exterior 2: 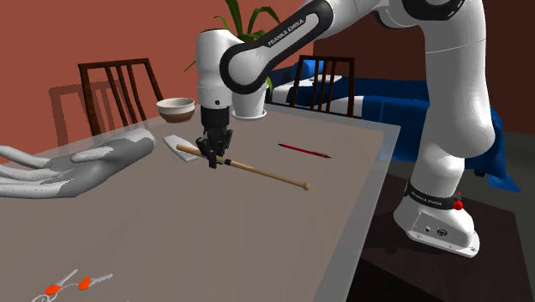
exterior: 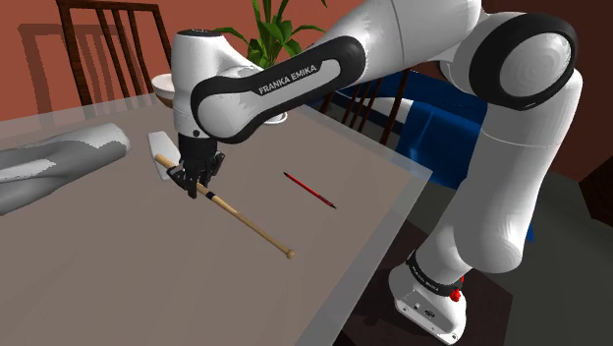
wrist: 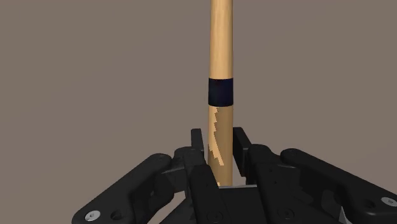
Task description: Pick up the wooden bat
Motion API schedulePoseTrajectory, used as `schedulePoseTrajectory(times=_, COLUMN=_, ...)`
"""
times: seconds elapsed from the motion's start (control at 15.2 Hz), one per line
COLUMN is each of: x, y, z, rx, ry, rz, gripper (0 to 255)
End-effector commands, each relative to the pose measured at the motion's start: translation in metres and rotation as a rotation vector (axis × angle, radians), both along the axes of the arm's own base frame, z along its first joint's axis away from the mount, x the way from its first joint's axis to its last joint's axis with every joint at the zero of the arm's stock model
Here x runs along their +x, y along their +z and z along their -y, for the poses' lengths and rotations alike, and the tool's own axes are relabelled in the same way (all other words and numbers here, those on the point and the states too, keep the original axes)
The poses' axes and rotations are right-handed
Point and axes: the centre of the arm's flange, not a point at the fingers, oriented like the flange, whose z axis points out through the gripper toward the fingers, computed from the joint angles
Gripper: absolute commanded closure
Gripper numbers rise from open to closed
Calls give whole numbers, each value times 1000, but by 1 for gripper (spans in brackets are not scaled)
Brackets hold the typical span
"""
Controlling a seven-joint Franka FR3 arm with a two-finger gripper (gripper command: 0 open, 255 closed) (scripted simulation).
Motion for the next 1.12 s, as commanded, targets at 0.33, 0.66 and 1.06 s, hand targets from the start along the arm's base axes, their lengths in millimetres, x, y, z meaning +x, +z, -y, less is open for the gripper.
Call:
schedulePoseTrajectory(times=0.33, x=-4, y=27, z=-2, rx=-2, ry=5, rz=-9, gripper=255)
schedulePoseTrajectory(times=0.66, x=-4, y=54, z=-2, rx=-2, ry=5, rz=-9, gripper=255)
schedulePoseTrajectory(times=1.06, x=-4, y=76, z=-2, rx=-2, ry=5, rz=-9, gripper=255)
